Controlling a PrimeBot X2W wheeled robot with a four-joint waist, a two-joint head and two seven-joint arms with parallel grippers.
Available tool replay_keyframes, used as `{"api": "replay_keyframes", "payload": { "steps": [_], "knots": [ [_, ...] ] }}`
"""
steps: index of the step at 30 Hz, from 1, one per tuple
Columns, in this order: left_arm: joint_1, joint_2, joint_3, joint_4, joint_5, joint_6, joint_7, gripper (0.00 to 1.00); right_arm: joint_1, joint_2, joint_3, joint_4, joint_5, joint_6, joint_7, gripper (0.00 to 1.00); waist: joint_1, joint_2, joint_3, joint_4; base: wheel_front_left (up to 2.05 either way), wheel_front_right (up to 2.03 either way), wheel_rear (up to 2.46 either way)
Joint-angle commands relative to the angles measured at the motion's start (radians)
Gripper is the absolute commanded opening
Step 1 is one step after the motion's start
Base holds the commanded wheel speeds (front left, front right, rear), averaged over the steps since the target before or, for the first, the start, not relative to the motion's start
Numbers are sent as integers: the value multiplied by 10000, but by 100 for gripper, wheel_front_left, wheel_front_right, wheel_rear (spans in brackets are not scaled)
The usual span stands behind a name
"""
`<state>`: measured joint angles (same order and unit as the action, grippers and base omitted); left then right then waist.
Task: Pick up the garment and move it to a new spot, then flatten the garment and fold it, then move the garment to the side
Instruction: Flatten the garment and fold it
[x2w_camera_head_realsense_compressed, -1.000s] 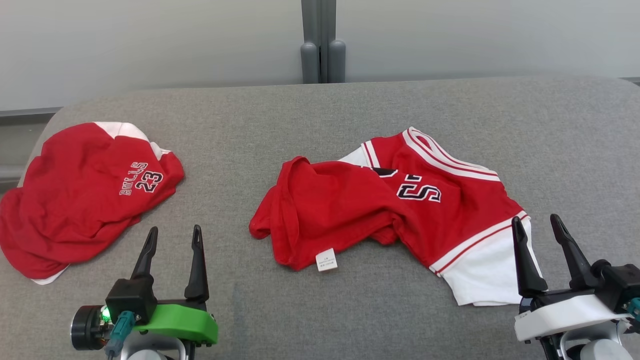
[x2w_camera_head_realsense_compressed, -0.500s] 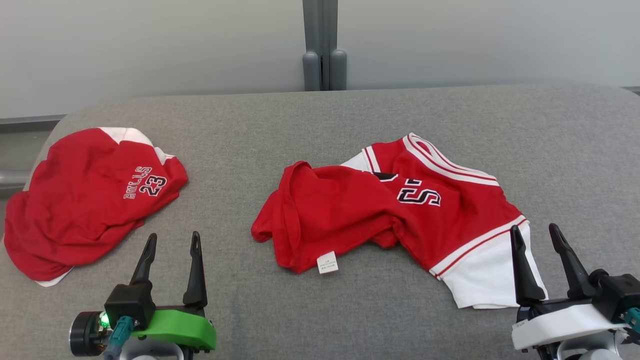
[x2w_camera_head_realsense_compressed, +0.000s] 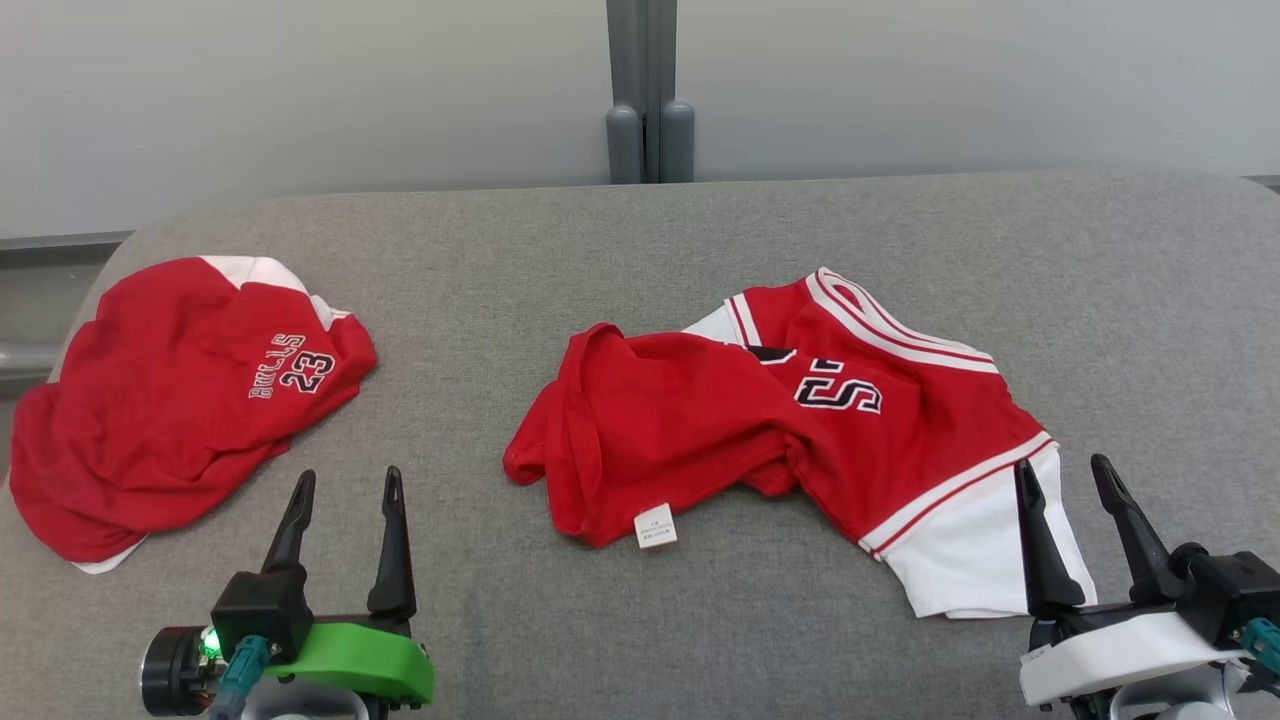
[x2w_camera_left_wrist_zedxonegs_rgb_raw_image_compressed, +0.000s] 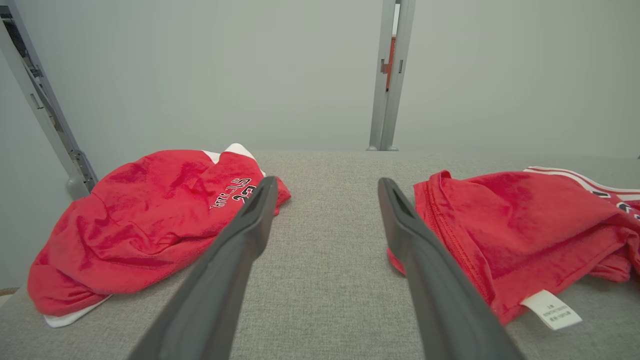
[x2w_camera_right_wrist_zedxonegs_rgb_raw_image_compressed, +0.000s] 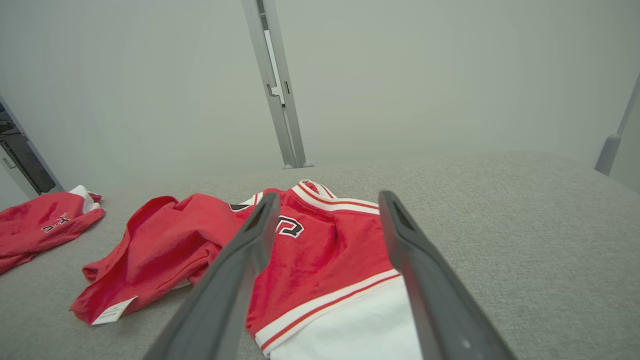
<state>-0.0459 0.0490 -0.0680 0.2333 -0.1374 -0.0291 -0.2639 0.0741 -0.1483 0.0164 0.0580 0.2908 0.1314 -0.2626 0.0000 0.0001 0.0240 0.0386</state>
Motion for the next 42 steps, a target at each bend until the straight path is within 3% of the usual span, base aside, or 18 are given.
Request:
{"api": "replay_keyframes", "payload": {
  "steps": [1, 42],
  "knots": [
    [124, 29, -1, -18, -22, 32, -6, 100, 23, -45, 10, 25, -64, -14, -32, 100, 0, -1, -3, -5, 0, 0, 0],
    [-21, 29, -274, 33, -108, -32, -5, 100, -286, -100, 97, 484, 4, -14, -32, 100, 0, -1, 207, -28, 0, 0, 0]
  ]
}}
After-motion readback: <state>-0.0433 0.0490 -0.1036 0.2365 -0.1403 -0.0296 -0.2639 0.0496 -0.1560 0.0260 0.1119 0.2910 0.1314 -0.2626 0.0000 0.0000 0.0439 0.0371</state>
